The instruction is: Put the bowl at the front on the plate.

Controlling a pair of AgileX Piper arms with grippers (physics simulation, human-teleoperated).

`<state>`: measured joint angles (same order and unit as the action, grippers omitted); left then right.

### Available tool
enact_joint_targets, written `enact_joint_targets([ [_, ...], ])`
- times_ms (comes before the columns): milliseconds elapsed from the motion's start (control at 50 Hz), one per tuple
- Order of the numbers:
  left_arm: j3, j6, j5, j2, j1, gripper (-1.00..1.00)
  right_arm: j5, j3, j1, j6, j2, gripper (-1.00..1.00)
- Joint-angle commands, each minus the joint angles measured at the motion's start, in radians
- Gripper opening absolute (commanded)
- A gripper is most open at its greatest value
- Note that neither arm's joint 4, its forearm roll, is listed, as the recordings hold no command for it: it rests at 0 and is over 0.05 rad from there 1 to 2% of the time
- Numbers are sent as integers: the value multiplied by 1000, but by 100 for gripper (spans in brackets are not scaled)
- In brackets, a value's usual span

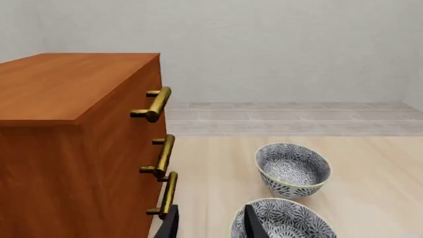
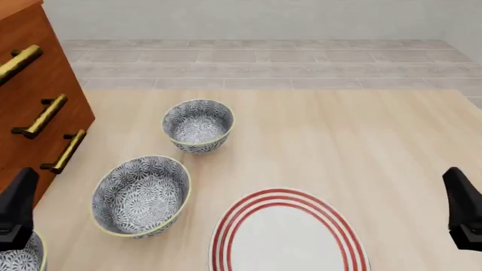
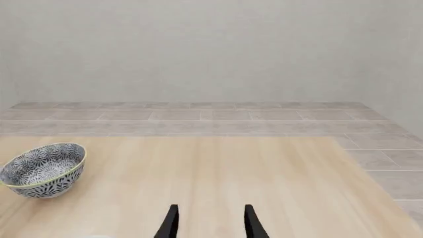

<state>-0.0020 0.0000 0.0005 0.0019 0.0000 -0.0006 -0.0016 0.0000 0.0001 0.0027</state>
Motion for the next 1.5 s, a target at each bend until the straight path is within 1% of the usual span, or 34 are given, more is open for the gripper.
enact_joint_targets([
  [20,1,0,-3,3,0,100,-2,-2,0,0,5,100],
  [620,0,0,-2,4,-9,100,-7,-1,0,0,9,100],
  [640,-2,11,-4,28,12,100,-7,-1,0,0,9,100],
  [660,-4,-21,-26,93,15,100,-7,-1,0,0,9,100],
  [680,-18,-14,16,31,-24,100,-7,-1,0,0,9,100],
  [700,-42,5,53,12,-54,100,-7,-1,0,0,9,100],
  [720,-64,-1,75,17,-30,100,-7,-1,0,0,9,100],
  [740,-97,-35,112,21,-26,100,-7,-1,0,0,9,100],
  [760,-121,-32,137,33,-51,100,-7,-1,0,0,9,100],
  [780,-135,-62,148,81,-40,100,-7,-1,0,0,9,100],
  [840,-198,-58,238,112,-69,100,-7,-1,0,0,9,100],
  [880,-198,-58,239,111,-69,100,-7,-1,0,0,9,100],
  [900,-246,-60,350,111,-91,100,-7,-1,0,0,9,100],
  [920,-247,-92,370,119,-92,100,-7,-1,0,0,9,100],
  [940,-255,-103,391,129,-105,100,-7,-1,0,0,9,100],
  [960,-255,-103,391,129,-105,100,-7,-1,0,0,9,100],
  [980,-283,-105,436,133,-102,100,-7,-1,0,0,9,100],
  [1000,-284,-105,438,133,-102,100,-7,-1,0,0,9,100],
  [1020,-324,-114,478,131,-96,100,-7,-1,0,0,9,100],
  [1040,-325,-114,479,131,-96,100,-7,-1,0,0,9,100],
  [1060,-333,-113,501,146,-104,100,-7,-1,0,0,9,100],
  [1100,-362,-140,553,153,-129,100,-7,-1,0,0,9,100],
  [1140,-404,-137,626,175,-150,100,-7,-1,0,0,9,100],
  [1160,-404,-137,626,174,-150,100,-7,-1,0,0,9,100],
  [1180,-430,-111,665,191,-144,100,-7,-1,0,0,9,100],
  [1220,-457,-109,686,195,-126,100,-7,-1,0,0,9,100],
  [1240,-478,-136,719,221,-130,100,-7,-1,0,0,9,100],
  [1280,-487,-146,732,224,-134,100,-7,-1,0,0,9,100],
  [1320,-529,-205,798,239,-157,100,-7,-1,0,0,9,100],
  [1380,-541,-195,810,240,-149,100,-7,-1,0,0,9,100],
  [1400,-557,-213,880,253,-161,100,-7,-1,0,0,9,100],
  [1420,-570,-204,895,256,-156,100,-7,-1,0,0,9,100],
  [1480,-613,-234,970,270,-162,100,-7,-1,0,0,9,100],
  [1500,-618,-221,980,269,-158,100,-7,-1,0,0,9,100],
])
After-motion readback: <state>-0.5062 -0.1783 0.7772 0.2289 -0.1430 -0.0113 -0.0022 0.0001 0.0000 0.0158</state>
